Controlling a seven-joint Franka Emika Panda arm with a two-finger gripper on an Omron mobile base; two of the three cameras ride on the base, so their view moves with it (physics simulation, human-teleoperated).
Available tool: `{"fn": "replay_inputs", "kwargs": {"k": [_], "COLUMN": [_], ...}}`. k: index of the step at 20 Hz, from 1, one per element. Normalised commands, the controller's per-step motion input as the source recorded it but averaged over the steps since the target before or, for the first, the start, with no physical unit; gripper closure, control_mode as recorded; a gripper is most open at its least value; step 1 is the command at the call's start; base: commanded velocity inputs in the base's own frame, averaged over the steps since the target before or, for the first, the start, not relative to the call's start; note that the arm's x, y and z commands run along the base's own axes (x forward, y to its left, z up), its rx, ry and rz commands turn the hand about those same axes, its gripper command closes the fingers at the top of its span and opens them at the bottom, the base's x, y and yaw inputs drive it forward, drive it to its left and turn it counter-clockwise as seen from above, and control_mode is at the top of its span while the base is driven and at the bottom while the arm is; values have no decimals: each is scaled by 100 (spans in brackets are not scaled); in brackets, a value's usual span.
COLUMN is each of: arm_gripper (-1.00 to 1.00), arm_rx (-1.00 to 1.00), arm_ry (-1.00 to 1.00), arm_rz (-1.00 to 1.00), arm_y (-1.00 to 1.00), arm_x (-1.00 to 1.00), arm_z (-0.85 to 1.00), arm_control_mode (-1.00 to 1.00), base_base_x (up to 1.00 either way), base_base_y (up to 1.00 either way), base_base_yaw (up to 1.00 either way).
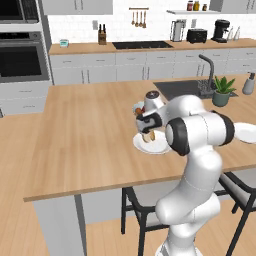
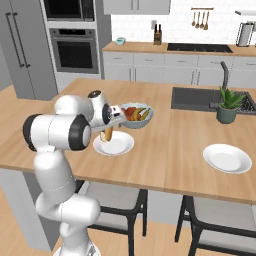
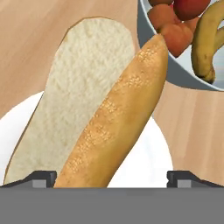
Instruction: Place one bun and one sausage from the bowl on each plate.
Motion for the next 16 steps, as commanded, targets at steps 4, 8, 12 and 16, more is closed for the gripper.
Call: {"fn": "replay_inputs", "kwargs": {"k": [4, 8, 12, 16], "arm_gripper": [-100, -100, -100, -100], "arm_rx": [24, 5, 0, 0], "arm_ry": [-51, -39, -11, -5], "arm_rz": [9, 14, 17, 5], "arm_y": [-25, 6, 11, -38], "arm_x": [-12, -29, -40, 0], "arm_z": [-8, -1, -4, -1], "arm_control_mode": [-100, -100, -100, -100], "base_base_x": [0, 0, 0, 0], "base_base_y": [0, 0, 0, 0], "base_base_yaw": [0, 0, 0, 0]}}
